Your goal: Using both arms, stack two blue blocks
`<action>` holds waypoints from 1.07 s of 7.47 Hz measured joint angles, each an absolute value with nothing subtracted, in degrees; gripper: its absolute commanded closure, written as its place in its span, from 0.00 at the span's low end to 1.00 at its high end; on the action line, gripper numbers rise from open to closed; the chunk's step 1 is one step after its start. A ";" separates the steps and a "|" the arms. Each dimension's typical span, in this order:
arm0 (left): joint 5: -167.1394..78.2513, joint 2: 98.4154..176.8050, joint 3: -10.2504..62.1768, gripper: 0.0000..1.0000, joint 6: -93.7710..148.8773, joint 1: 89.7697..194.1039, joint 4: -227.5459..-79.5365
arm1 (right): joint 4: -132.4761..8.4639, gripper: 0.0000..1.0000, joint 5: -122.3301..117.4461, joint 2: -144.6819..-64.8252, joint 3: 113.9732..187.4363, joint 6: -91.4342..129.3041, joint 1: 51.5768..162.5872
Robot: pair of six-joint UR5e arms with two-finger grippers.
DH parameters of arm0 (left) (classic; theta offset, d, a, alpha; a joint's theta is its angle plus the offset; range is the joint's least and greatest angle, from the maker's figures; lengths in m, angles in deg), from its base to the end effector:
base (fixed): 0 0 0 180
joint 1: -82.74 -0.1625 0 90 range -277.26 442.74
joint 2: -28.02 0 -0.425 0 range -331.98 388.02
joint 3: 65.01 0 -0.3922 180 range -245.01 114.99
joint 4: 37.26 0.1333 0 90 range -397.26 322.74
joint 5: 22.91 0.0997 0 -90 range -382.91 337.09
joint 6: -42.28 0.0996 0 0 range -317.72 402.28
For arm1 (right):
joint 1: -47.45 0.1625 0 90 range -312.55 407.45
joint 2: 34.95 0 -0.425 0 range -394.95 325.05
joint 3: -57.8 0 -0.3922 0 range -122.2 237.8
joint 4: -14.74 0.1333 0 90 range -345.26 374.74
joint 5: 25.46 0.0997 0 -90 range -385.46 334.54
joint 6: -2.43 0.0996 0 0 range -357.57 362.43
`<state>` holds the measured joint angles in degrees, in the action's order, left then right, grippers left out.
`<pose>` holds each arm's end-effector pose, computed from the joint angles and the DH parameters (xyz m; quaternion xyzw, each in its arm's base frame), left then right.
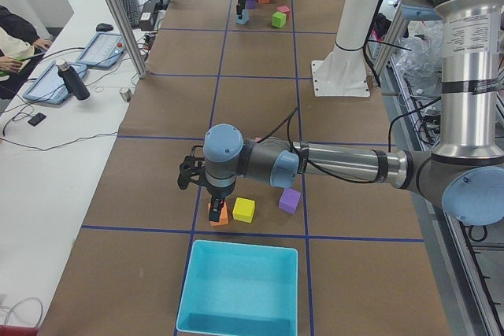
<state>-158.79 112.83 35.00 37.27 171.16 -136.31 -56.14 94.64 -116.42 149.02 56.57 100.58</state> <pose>-0.0489 -0.4673 0.5962 0.0888 0.3927 0.0197 0.9152 -0.2804 -0.5128 0.5437 -0.0107 -0.3480 0.0764 0.9343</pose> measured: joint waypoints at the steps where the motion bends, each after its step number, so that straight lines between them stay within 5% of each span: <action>1: -158.81 112.83 35.00 0.02 37.27 171.16 -136.31 | -55.54 1.00 94.54 -116.32 148.37 56.76 100.51; 5: -158.83 112.83 34.97 0.02 37.27 171.16 -136.31 | -55.82 1.00 94.83 -115.34 152.32 57.01 100.50; 8: -159.45 112.18 34.93 0.02 37.27 171.16 -136.66 | -56.98 1.00 94.27 -105.70 154.01 57.82 95.92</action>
<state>-159.45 112.18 34.93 37.27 171.16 -136.66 -56.98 94.27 -105.70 154.01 57.82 95.92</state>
